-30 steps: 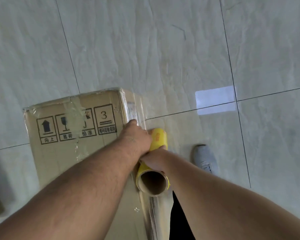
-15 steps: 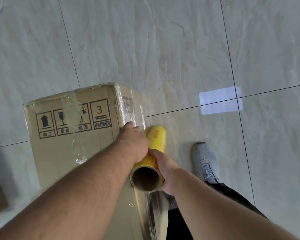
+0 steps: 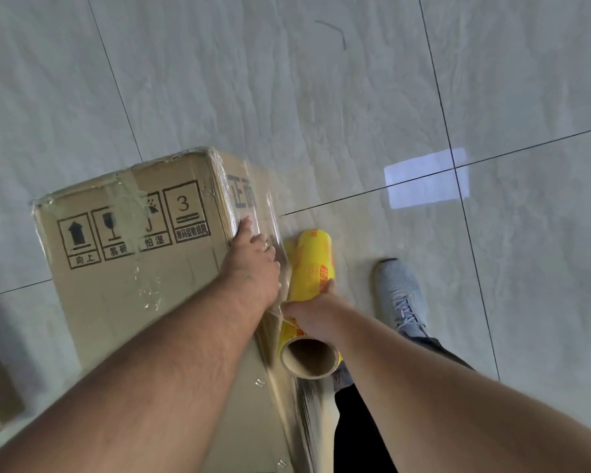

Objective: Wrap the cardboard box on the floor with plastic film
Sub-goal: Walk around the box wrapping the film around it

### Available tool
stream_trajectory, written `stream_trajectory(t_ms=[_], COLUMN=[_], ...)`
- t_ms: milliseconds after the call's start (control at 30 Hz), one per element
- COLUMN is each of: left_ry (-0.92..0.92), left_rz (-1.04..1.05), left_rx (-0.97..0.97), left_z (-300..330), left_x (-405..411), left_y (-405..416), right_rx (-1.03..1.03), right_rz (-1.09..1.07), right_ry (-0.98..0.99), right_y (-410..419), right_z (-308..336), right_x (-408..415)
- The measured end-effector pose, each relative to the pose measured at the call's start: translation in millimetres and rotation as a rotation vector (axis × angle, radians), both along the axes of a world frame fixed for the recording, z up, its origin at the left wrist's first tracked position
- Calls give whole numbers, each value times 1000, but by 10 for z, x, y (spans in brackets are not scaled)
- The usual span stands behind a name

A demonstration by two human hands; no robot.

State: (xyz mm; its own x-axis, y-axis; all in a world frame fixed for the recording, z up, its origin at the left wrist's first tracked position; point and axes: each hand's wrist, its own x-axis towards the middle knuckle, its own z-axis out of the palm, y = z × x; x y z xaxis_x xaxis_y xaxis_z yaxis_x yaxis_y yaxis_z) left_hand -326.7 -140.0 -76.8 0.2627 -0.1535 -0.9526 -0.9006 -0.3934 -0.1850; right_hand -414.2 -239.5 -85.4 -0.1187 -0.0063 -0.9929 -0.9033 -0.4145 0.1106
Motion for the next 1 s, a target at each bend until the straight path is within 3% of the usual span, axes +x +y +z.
stream_trajectory(t_ms=[100,267,333,467,600,700,800,867,1000], left_ry=[-8,-14,-16,-21,-17,-20,-37,-29,-18], left_rz=[-50,-105,-113,-108,-123,-121,-60,-49,-128], left_rx=[33,77,78,69,44,29,-16,7,12], left_z=[7,50,53,38,73,64,65,90,152], left_x=[-10,-24,-28,-34,-20,-25,-27,-41,-34], left_y=[34,14,8,18,27,38,-2,-47,-10], right_rx=[86,5,-38,20,71,24,-45,-13,94], right_rz=[131,25,-142,-738,-920,-815,-560,-418,-161], right_ry=[48,-45,-85,85,82,55,86,124,118], right_y=[165,256,131,77,163,85,14,39,116], right_z=[56,43,-34,-75,-92,-11,-172,-362,31], right_x=[61,-57,-186,-458,-512,-559,-737,-799,-402])
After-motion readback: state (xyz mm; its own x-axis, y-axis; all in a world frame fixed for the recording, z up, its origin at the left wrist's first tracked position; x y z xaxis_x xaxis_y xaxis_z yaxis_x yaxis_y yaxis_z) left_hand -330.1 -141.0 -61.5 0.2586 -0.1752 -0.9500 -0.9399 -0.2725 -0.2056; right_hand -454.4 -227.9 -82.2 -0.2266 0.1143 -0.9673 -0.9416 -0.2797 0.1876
